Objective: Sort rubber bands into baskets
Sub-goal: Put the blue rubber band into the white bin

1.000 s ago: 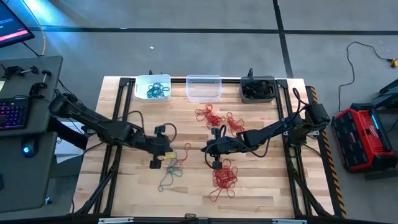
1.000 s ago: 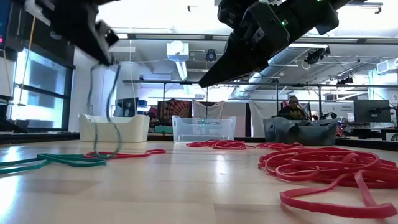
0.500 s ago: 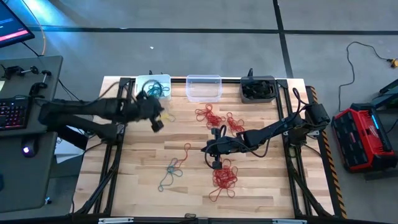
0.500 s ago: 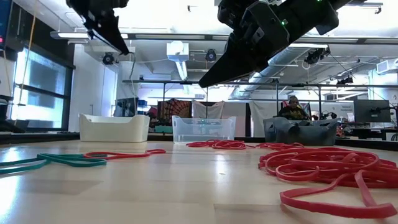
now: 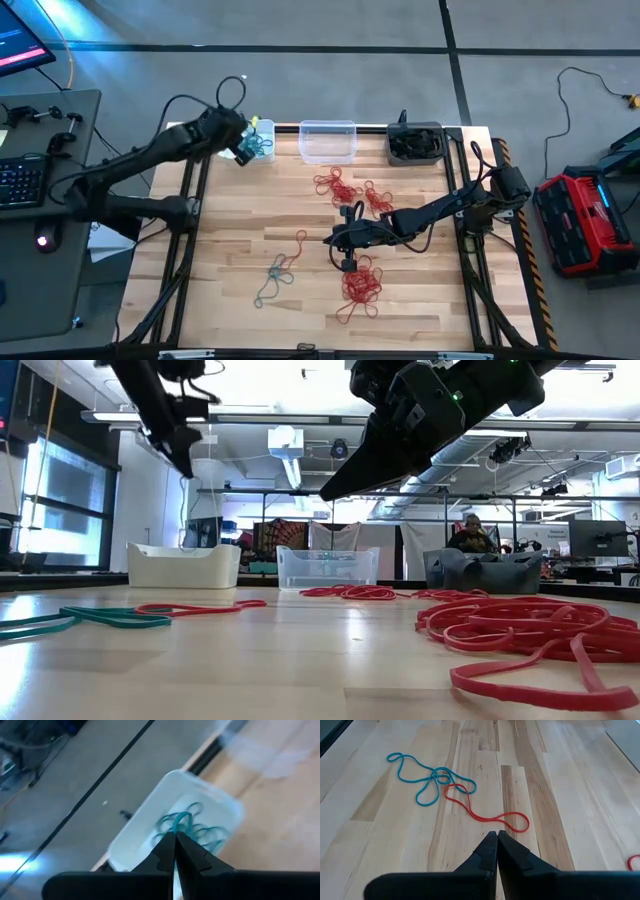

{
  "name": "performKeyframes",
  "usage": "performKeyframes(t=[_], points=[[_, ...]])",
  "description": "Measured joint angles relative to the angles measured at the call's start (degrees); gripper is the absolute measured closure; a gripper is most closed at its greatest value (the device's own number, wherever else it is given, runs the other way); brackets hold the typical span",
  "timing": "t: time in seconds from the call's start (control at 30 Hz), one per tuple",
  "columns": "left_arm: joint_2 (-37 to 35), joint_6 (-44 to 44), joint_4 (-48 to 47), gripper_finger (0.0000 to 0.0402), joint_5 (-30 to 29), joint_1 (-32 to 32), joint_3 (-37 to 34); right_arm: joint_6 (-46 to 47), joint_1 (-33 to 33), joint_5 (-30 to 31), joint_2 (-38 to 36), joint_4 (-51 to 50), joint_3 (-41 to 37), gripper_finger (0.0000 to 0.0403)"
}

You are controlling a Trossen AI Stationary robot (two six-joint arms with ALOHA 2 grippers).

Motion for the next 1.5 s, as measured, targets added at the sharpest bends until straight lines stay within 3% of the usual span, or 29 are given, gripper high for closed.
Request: performKeyframes(t=[0.37, 0.77, 1.1, 1.5], points=[[11.01, 7.03, 6.22, 0.0401, 7.29, 13.15, 0.00, 0.00, -0.02, 0.00, 0.00, -0.17, 0.00, 0.0403], [23.65, 10.67, 9.89, 0.0401, 13.19, 17.64, 0.00, 0.48, 0.00, 0.00, 0.00, -0.68, 0.00, 0.0403], [29.51, 13.06, 11.29, 0.0398, 17.69, 18.41, -0.02, 0.48, 0.00, 0.00, 0.00, -0.85, 0.00, 0.0403], [27.16, 12.60, 12.81, 0.0300, 18.28, 16.55, -0.02, 1.09, -0.01, 0.00, 0.00, -0.85, 0.00, 0.0403]])
